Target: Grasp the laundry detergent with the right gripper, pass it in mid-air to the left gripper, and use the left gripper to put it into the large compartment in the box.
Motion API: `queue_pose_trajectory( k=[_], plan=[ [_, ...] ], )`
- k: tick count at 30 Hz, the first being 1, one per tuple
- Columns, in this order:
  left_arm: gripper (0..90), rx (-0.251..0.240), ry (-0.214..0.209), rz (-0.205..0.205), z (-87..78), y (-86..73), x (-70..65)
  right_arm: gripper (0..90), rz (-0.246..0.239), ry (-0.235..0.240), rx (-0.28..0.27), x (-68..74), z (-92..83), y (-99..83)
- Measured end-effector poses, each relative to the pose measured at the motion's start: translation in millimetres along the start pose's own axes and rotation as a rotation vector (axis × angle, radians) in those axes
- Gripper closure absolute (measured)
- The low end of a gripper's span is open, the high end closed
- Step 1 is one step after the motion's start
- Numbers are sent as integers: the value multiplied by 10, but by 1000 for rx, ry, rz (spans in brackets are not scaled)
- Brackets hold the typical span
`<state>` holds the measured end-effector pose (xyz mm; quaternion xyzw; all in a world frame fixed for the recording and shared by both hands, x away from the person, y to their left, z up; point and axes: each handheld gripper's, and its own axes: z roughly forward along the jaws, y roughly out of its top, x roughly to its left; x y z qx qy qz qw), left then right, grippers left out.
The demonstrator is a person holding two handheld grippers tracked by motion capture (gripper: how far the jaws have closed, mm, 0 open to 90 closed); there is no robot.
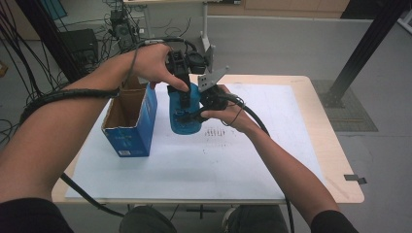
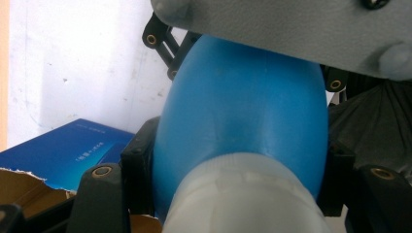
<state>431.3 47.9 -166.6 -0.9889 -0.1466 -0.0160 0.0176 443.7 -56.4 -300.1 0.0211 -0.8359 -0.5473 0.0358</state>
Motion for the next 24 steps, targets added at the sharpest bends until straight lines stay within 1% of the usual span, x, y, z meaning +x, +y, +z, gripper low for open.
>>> queue_pose_trajectory(
  k=[1,4,9,12,16,18,19,21,24],
  plan=[
    [361,-1,0,3,3,-3,4,420,-4,-9,3,0,4,-2],
    [362,3,-4,-1,5,-10,6,419,-6,-8,3,-3,14,-6],
    [364,-5,1,-5,3,-24,8,415,-13,-12,-2,-9,22,-3],
    [365,-1,3,-6,1,-30,10,412,-23,-23,-1,-17,24,-3],
    [366,-5,4,-6,3,-33,10,409,-15,-18,-3,-18,23,-6],
    [366,-4,6,-4,3,-33,10,409,-23,-28,-1,-20,26,-6],
    [366,-6,6,-4,3,-33,10,408,-14,-19,-3,-16,25,-6],
    [367,-3,6,-3,-2,-33,11,407,-16,-24,-4,-21,25,-6],
    [367,-8,9,-7,-2,-36,9,405,-7,-20,-7,-20,26,-6]
  ],
)
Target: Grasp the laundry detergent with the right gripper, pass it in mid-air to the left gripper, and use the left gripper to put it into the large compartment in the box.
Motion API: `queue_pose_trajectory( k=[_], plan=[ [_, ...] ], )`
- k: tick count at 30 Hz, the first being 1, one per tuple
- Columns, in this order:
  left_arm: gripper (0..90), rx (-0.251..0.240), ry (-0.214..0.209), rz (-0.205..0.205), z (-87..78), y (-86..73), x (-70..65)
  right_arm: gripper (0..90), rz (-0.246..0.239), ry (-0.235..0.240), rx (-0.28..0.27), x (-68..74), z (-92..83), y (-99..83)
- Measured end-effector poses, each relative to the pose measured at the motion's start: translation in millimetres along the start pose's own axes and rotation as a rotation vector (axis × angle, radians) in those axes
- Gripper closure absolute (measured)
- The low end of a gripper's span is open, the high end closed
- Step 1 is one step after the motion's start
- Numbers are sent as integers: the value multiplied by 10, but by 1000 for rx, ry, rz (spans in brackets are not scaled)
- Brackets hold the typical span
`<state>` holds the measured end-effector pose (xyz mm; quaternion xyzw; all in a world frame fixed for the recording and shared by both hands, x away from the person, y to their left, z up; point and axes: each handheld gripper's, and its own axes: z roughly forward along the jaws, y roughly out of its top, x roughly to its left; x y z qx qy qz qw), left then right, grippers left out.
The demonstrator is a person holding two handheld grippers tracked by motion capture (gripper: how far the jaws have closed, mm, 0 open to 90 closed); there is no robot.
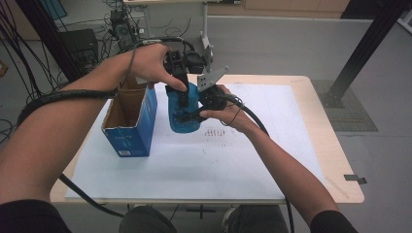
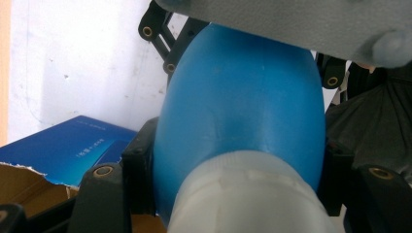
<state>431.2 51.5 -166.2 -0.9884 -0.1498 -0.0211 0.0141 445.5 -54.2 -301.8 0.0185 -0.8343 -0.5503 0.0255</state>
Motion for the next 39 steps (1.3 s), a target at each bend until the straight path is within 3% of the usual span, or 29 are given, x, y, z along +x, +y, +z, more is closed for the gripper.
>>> queue_pose_trajectory(
  k=[39],
  plan=[
    [369,8,-24,-18,-12,9,5,400,5,16,0,3,-14,3]
  ],
)
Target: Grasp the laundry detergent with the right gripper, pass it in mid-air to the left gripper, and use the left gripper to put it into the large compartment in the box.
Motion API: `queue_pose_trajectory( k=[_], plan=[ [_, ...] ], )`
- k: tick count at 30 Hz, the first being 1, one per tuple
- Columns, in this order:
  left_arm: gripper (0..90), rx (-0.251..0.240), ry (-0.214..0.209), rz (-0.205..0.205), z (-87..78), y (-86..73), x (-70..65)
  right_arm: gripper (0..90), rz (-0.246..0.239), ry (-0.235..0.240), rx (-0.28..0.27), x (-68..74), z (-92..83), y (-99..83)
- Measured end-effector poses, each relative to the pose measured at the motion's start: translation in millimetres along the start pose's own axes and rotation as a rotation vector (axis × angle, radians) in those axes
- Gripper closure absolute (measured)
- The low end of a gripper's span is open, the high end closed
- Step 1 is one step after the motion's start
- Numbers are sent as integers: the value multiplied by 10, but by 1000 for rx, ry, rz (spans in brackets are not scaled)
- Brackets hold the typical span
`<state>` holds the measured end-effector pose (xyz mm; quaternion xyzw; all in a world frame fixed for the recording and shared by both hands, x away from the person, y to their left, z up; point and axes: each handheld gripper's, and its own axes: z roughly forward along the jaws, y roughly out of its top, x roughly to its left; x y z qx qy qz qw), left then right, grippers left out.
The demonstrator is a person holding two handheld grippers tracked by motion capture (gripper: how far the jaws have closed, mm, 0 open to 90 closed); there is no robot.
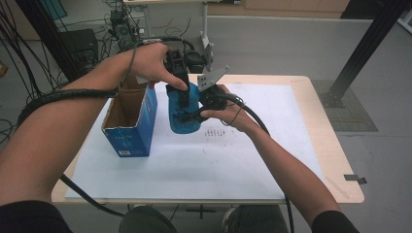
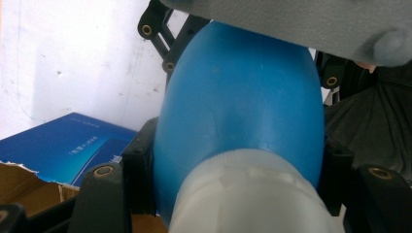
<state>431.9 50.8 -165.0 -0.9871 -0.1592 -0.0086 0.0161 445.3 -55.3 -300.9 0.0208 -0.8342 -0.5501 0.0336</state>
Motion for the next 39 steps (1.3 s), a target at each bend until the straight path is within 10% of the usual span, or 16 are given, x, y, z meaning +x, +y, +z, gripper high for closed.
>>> queue_pose_trajectory(
  k=[26,39],
  plan=[
    [369,-10,5,-15,-37,3,-4,351,13,-25,-10,7,-32,12],
    [369,-9,-13,-85,-92,-94,79,118,62,-63,25,29,-158,-26]
  ],
)
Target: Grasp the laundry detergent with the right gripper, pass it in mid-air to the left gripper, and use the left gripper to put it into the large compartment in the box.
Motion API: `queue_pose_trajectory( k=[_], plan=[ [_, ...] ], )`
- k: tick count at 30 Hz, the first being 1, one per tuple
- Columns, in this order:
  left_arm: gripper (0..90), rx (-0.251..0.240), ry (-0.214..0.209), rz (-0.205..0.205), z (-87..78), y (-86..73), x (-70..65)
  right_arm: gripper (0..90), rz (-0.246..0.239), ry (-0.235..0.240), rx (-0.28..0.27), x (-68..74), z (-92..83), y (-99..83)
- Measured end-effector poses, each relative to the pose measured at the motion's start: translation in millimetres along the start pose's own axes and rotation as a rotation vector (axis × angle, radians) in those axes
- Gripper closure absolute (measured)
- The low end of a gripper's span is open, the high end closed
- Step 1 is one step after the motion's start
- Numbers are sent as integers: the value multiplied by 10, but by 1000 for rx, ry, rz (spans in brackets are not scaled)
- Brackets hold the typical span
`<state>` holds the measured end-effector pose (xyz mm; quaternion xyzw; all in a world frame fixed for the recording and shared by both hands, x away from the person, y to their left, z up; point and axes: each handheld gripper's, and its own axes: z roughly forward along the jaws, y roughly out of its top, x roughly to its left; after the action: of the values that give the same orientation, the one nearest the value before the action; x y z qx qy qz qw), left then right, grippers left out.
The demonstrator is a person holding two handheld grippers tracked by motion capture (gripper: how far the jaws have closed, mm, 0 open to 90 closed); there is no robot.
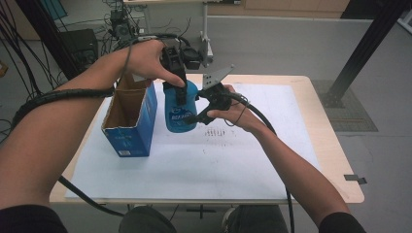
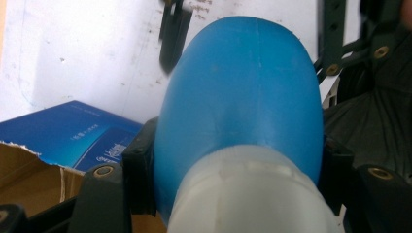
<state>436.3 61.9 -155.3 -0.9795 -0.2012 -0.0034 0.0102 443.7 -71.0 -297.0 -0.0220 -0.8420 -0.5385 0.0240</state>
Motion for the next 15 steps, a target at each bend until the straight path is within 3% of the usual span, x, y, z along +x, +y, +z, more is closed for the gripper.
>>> queue_pose_trajectory(
  k=[9,15],
  plan=[
    [369,-4,-38,-104,-126,-90,80,80,44,-99,98,53,-327,-53],
    [369,-24,-24,-167,-316,-204,103,80,68,-162,197,87,-596,-121]
  ],
)
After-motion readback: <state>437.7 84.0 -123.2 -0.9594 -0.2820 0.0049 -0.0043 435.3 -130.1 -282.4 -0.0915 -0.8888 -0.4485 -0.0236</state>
